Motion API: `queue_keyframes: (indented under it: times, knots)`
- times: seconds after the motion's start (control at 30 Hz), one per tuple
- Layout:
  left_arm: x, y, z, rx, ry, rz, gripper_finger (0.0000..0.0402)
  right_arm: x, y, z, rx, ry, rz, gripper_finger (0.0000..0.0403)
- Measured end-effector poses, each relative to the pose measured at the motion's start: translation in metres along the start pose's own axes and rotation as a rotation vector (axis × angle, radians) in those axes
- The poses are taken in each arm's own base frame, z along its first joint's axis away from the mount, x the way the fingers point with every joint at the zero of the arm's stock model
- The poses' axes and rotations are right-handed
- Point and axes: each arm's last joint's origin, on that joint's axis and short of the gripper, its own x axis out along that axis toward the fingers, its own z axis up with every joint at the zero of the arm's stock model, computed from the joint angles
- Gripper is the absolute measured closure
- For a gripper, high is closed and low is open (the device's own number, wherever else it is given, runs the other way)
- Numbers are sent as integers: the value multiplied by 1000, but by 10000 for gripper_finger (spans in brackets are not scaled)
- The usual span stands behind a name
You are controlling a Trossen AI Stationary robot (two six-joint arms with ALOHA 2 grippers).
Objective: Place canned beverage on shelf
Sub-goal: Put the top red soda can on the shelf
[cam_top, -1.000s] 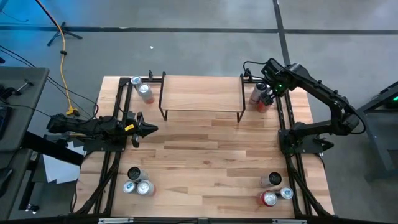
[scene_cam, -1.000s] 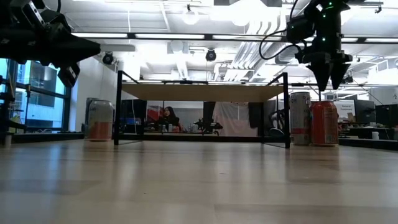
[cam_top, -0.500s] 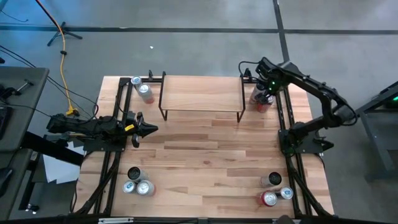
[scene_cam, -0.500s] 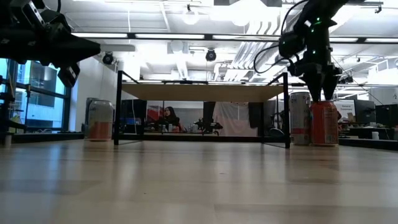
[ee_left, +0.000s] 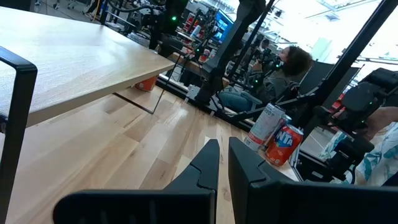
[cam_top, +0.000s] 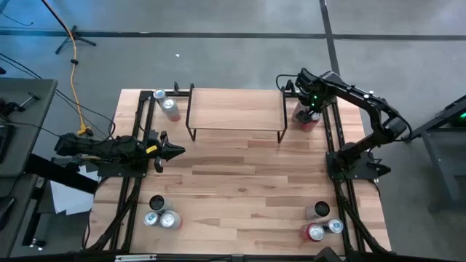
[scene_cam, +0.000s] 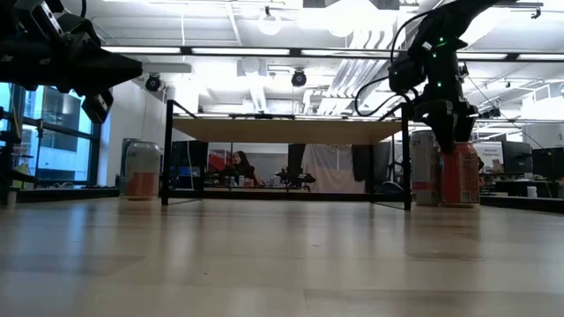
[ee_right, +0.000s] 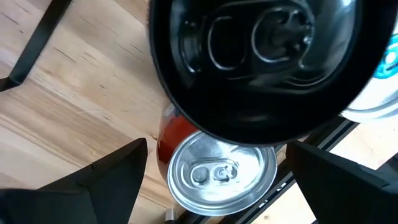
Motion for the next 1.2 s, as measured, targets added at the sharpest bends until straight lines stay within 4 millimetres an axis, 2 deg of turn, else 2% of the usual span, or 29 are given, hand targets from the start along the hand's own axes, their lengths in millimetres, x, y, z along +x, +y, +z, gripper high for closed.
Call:
queue_keyframes:
  times: [0.27, 0.53, 0.63, 0.9, 1.1, 1.2]
  knots:
    - [0, 0, 0, 0, 1, 1, 401, 9, 1, 5, 2, 38, 0, 32]
    - [0, 0, 0, 0, 1, 0, 401, 9, 1, 5, 6, 42, 0, 34]
    - [0, 0, 0, 0, 0, 0, 401, 9, 1, 5, 6, 42, 1, 49]
    - [0, 0, 0, 0, 1, 0, 401, 9, 1, 4, 3, 58, 0, 125]
    - [0, 0, 0, 0, 1, 1, 401, 7, 1, 0, -2, 83, 3, 126]
    - [0, 0, 0, 0, 0, 0, 402, 0, 2, -6, -7, 68, 1, 126]
